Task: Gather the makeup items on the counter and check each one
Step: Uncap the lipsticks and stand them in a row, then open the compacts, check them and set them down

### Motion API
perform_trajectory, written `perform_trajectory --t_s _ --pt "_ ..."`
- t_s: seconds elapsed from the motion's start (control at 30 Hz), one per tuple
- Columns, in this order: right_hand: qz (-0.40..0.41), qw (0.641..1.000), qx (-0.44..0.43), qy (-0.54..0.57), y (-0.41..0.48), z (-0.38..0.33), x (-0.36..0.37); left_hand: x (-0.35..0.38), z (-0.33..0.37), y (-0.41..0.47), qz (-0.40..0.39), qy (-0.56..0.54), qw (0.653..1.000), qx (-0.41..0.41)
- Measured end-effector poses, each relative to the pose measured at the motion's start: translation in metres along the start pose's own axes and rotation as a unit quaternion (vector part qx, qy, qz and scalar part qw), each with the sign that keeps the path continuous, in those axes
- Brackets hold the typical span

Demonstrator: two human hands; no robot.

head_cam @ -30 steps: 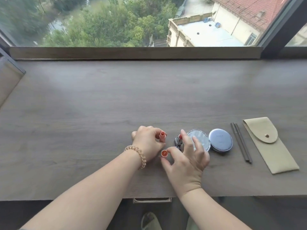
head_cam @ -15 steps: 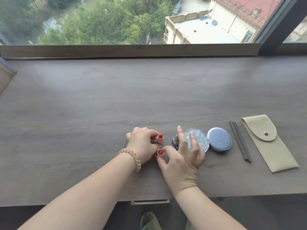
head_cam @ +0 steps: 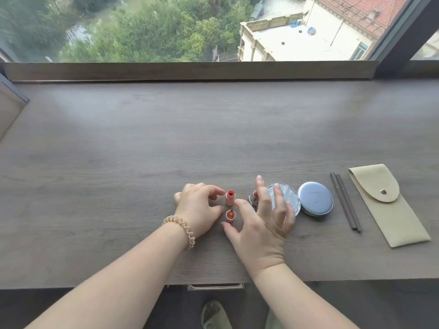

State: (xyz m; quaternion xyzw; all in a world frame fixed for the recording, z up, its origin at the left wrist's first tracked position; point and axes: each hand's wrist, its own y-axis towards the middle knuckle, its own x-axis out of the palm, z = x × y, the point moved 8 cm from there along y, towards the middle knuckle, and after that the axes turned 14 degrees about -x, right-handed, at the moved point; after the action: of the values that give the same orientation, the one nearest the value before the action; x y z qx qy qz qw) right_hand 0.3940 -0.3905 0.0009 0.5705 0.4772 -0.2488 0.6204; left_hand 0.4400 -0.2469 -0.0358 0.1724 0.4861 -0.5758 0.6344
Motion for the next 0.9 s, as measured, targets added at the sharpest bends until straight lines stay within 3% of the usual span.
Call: perform_trajectory --t_s 0.3,0.47,0.63,0.9 --pt "0.045 0.994 0.042 0.092 -0.008 0.056 -0.034 -0.031 0.01 -0.011 0.032 -0.115 0.992 -0.033" --pt "-0.095 0.994 0.04 0.041 -0.002 0.101 -0.016 -0.044 0.05 -0.021 0.037 -0.196 0.98 -0.004" --pt "-0.282 0.959 0.007 0.04 0.004 0.122 0.012 -0.036 0.069 -0.023 0.0 -0.289 0.957 -0.021" --pt "-0.277 0.957 -0.034 0.079 0.017 0.124 0.019 -0.037 0.075 -0.039 0.035 -0.33 0.942 -0.047"
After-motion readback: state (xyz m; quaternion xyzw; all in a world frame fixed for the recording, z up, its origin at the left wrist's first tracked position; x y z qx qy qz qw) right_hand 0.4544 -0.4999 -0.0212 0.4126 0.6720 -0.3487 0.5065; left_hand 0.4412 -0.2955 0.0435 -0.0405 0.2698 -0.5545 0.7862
